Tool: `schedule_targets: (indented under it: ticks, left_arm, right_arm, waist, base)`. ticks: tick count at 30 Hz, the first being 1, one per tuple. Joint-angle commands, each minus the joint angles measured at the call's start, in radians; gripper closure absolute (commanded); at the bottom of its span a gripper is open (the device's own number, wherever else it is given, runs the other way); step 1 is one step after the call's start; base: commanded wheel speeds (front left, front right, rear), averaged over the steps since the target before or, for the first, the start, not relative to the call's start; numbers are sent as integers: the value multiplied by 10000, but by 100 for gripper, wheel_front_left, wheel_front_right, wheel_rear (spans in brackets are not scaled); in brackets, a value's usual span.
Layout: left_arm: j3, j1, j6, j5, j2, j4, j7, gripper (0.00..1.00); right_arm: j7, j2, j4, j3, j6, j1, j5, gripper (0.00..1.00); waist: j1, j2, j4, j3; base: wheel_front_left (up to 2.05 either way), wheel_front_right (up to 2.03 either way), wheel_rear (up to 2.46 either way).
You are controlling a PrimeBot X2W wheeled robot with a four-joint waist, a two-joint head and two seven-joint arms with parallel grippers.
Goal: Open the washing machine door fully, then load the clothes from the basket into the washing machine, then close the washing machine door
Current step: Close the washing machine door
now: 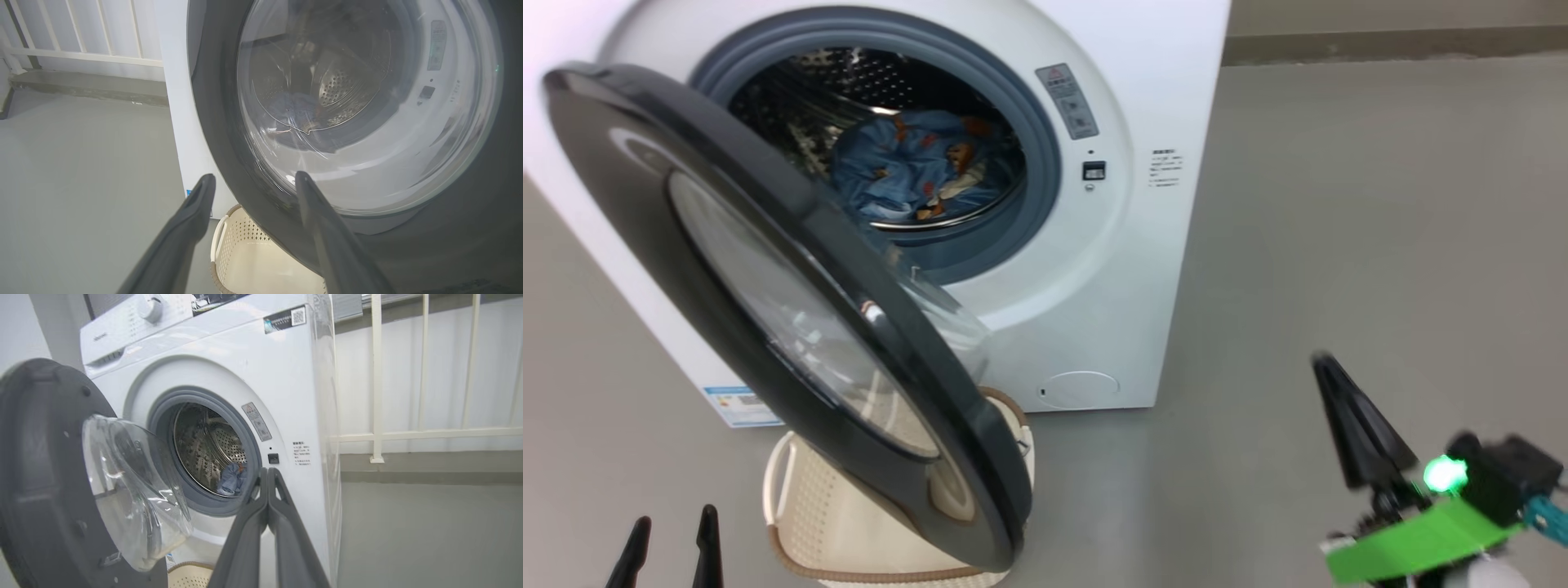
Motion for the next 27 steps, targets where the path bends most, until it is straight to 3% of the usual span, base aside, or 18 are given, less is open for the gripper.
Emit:
schedule_targets:
  ticks: [1, 13, 27]
  left_arm:
    - [403, -349, -15, 112, 102, -279, -105, 0]
    - [219, -387, -15, 172, -230, -385, -105, 0]
    - [203, -352, -15, 97, -311, -419, -105, 0]
  right_arm:
    - [-48, -56, -503, 404, 16, -507, 103, 100]
    - [-48, 240, -2353, 3165, 16, -1993, 690, 100]
    - [-48, 343, -1367, 6070, 16, -2272, 1344, 100]
  waist:
    - [0, 0, 197, -57]
    - [0, 0, 1099, -203]
    - [0, 0, 1548, -103]
  base:
    - [0, 0, 0]
    - [0, 0, 0]
    - [0, 0, 0]
